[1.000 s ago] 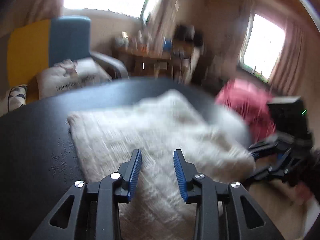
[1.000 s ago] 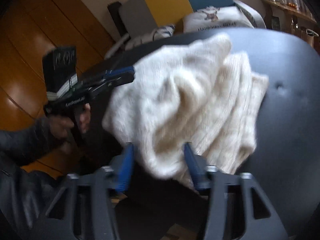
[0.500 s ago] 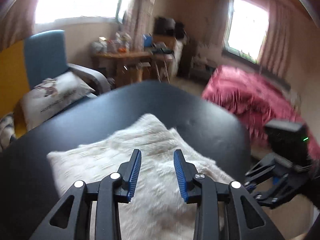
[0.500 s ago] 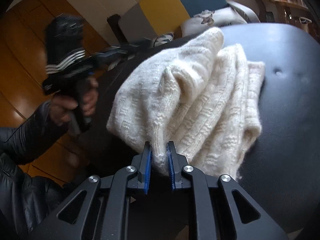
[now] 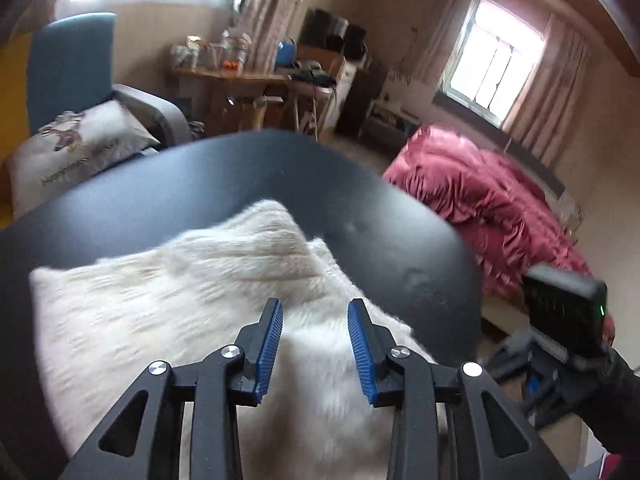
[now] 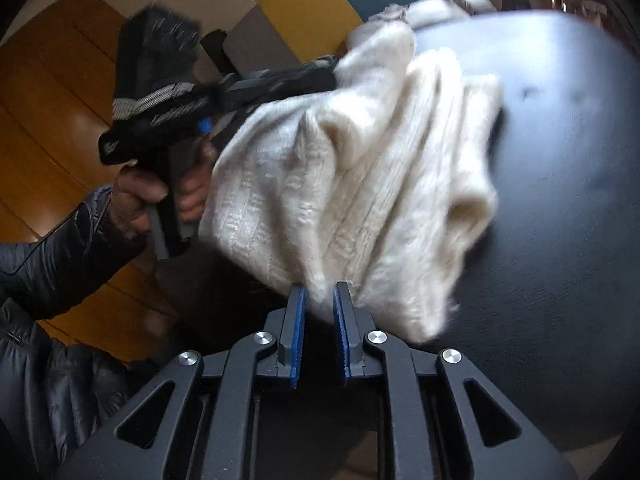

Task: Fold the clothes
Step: 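Lift the grasped sweater edge with the right gripper and fold it over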

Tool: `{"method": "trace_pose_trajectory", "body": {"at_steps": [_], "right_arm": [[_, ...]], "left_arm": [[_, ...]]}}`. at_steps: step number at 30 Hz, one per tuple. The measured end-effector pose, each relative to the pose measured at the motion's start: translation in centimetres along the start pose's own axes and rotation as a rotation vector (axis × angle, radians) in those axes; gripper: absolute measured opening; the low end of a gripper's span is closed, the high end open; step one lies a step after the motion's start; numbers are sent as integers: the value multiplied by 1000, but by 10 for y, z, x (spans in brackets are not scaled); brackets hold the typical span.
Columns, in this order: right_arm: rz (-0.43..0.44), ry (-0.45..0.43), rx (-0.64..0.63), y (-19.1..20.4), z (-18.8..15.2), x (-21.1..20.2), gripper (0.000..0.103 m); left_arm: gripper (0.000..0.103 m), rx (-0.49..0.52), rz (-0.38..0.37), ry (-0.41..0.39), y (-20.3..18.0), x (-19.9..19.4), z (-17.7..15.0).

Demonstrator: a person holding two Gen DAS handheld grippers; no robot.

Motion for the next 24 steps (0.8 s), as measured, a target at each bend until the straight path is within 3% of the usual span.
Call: {"method": "trace_pose_trajectory", "body": {"at_steps": [1,5,7,9,12,16,19,24], "right_arm": [[-35,-27,-20,3,6,-10,26],[-120,-170,-154,35,37,-46,27],[-158,-191,-241,52,50,-45,27],[-199,-169,-335,60,63,-28,27],[-264,-33,-438,69,71,19,27],[-409,171,-451,17,63,62,24],[-274,99,-287,-6,62,48,22],[-305,81,-311,1,54,34,25]], "left_arm": [[34,0,9,-15,4,-11,-3],[34,38,108,-33,17,-48,-31],[34,68,135,-29,14,-57,-47],[34,102,156,-31,9,-63,-58],[34,149,147,-19,-4,-65,-75],[34,271,171,92,-14,-42,-110],[33,252,151,71,-13,-44,-116],[32,126,45,9,-5,-72,-104]]}}
Point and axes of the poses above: each gripper's, at about its wrist camera, not at the fingertips, and x roughly the way its jaws point, y to its left, z to its top, the point moved 5 cm from there along x, roughly the way its jaws point, and after that the axes turned 2 degrees about x, right-handed, at the moved point
